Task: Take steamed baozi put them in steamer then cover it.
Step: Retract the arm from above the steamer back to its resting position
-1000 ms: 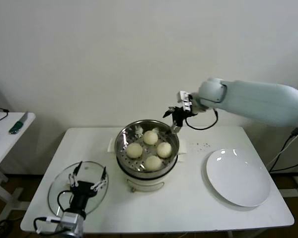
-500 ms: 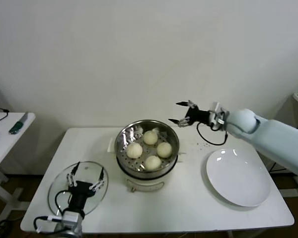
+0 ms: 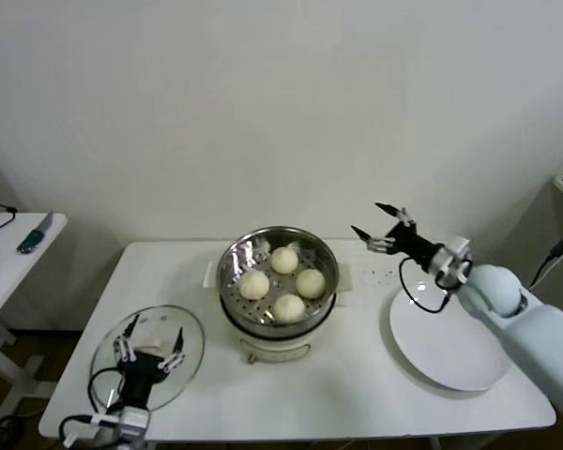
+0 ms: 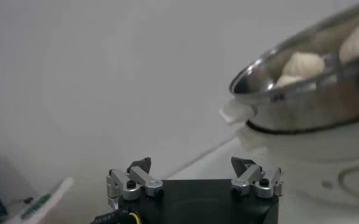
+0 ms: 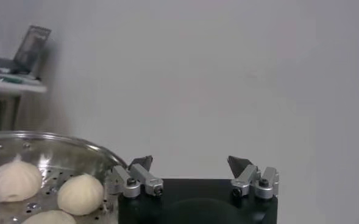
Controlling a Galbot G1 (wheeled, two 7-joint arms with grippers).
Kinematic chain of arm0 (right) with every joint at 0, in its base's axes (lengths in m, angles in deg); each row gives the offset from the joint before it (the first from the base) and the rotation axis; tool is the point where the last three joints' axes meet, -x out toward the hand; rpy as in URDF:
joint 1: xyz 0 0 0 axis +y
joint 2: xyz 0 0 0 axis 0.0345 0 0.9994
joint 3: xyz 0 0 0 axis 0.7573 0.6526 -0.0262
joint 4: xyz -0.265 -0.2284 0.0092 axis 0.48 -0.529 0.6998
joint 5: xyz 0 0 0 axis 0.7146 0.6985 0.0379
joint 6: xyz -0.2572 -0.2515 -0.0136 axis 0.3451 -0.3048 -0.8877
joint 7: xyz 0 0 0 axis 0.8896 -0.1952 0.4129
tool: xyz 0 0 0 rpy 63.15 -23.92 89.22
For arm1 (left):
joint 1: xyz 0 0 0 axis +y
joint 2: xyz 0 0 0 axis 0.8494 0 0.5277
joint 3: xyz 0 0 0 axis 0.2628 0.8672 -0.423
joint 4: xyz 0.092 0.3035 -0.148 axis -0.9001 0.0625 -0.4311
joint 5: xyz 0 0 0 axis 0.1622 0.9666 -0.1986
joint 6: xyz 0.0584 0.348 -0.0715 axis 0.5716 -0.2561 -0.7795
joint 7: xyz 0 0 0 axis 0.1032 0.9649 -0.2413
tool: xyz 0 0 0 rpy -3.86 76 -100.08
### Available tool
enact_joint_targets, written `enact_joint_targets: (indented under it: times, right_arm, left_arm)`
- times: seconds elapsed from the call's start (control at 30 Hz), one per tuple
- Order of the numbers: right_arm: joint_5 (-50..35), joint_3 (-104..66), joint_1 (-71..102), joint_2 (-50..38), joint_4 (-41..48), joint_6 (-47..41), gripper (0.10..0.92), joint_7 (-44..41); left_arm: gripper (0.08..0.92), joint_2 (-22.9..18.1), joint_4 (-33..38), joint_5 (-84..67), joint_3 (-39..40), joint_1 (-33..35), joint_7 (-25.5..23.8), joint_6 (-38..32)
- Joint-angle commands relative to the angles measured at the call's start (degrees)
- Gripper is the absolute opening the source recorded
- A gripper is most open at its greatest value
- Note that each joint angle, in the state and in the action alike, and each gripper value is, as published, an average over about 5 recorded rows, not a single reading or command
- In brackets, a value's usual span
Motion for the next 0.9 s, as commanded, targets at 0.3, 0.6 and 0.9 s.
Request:
enact_joint_targets:
  times: [0.3,0.6,0.9]
  right_arm:
    - [8.85,-38.85,36.39,16.37,-5.05,0.18,0.823,-2.74]
    - [11.26,-39.91,38.08,18.77,-3.97,0.13,0.823,-2.67]
    - [13.57,-40.66,38.95,19.84,-3.69,0.09,0.823,-2.92]
  left_arm:
    - [0.823,1.54,-9.31,49.12,-3.58,3.67,2.32,-2.76]
    - [0.823,-0.06,-18.71,55.32,-3.19,-3.66,4.72,-5.20]
    - [0.823,-0.72,-25.99,57.26,-3.93,-9.30,4.07,-5.77]
